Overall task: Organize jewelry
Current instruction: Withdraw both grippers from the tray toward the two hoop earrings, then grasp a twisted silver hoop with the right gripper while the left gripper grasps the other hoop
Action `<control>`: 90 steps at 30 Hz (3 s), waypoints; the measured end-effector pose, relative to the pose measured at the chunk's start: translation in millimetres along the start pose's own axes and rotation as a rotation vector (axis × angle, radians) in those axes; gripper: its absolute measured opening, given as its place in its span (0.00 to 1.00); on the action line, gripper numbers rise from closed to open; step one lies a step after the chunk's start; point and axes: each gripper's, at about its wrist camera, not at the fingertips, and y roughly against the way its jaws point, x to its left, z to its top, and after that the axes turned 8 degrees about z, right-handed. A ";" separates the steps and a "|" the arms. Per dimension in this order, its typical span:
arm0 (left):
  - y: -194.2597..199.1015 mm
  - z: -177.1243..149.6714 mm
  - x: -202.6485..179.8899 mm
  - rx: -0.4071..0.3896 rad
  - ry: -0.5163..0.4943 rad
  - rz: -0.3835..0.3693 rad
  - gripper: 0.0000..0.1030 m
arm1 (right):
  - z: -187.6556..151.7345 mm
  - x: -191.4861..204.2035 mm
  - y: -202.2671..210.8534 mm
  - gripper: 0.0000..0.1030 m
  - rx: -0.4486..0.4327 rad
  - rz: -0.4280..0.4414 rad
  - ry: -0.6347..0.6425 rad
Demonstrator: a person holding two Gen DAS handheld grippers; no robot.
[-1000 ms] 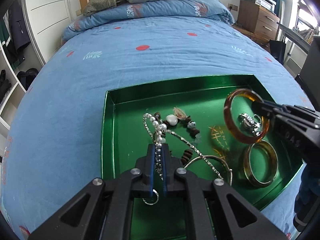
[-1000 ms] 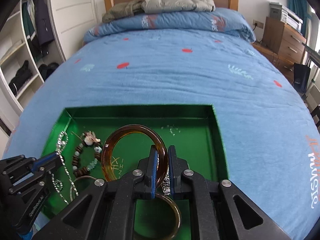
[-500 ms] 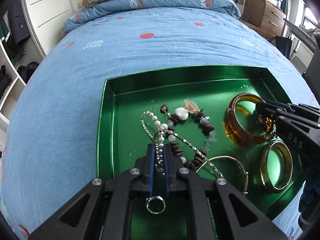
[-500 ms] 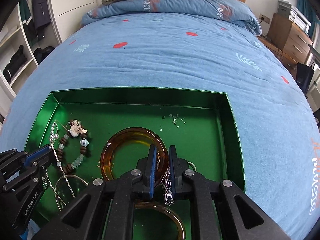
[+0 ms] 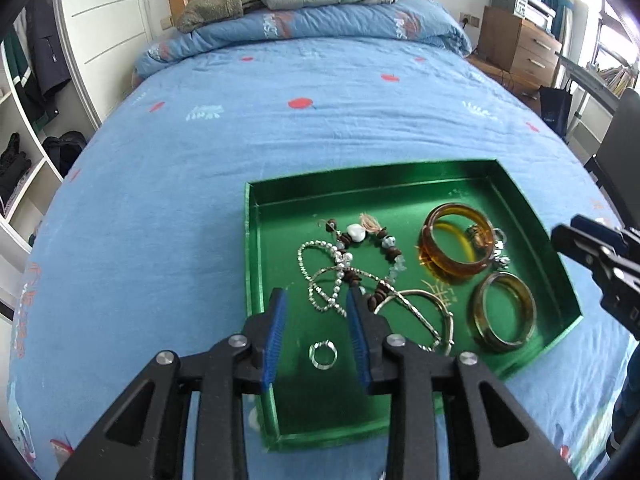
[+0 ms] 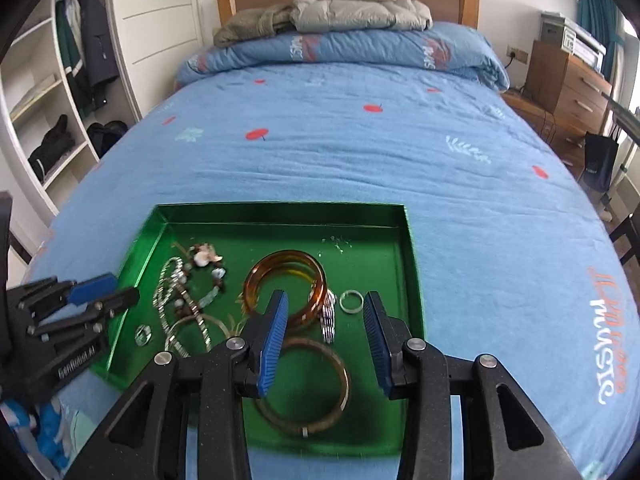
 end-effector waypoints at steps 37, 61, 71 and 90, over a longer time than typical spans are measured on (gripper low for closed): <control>240.3 -185.3 59.5 -0.105 0.046 0.054 0.28 | -180.1 84.6 274.8 0.38 -0.253 0.130 0.081; 271.7 -223.7 58.7 -0.192 0.108 0.092 0.28 | -212.2 77.8 296.2 0.38 -0.272 0.123 0.059; 286.1 -241.8 38.4 -0.272 0.104 0.148 0.28 | -225.6 74.2 280.8 0.38 -0.253 0.108 0.012; 310.9 -254.2 9.8 -0.353 0.049 0.117 0.28 | -234.0 87.9 303.5 0.40 -0.346 0.077 -0.005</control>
